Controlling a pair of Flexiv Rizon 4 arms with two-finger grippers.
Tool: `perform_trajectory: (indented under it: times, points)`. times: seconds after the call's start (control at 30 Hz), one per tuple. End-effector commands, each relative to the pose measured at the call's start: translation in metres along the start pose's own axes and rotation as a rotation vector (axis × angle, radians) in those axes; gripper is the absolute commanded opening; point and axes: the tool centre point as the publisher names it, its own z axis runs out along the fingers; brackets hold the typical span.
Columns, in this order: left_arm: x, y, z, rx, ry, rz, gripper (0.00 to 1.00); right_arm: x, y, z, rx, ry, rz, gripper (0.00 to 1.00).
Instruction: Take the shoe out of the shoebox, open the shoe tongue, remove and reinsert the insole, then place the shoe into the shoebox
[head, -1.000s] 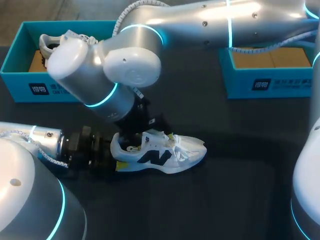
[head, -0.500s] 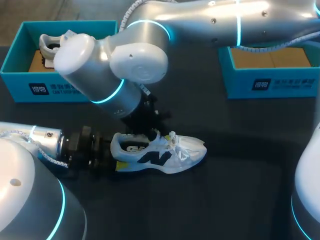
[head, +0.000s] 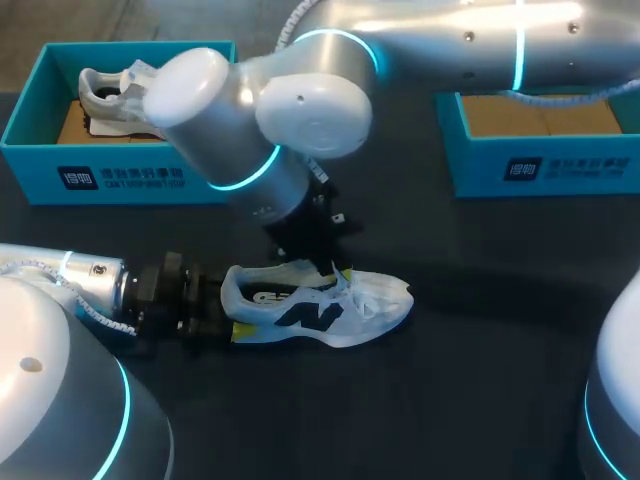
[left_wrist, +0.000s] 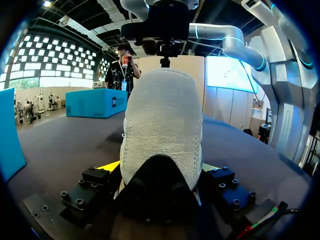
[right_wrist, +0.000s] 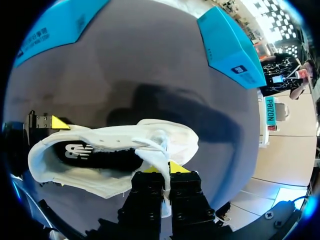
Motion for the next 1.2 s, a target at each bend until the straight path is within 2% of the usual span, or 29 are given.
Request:
perform_trajectory:
  times: [0.03,0.47,0.97,1.03,1.1,1.2]
  points:
    - [-0.002,0.004,0.001,0.000,-0.005,0.000,0.00,-0.012,-0.005,0.007,0.001,0.057,0.455,0.00]
    - [-0.002,0.004,0.001,0.000,-0.005,0.000,0.00,-0.036,0.000,0.018,0.019,0.064,0.503,0.00]
    - [-0.002,0.004,0.001,0.000,-0.005,0.000,0.00,-0.040,0.002,0.054,0.088,0.064,0.539,0.00]
    - [-0.002,0.004,0.001,0.000,-0.005,0.000,0.00,-0.041,0.002,0.059,0.097,0.063,0.544,0.11]
    - [-0.002,0.004,0.001,0.000,-0.005,0.000,0.00,-0.042,0.001,0.063,0.103,0.063,0.549,0.31]
    - [-0.002,0.004,0.001,0.000,-0.005,0.000,0.00,-0.042,0.001,0.065,0.107,0.062,0.556,0.45]
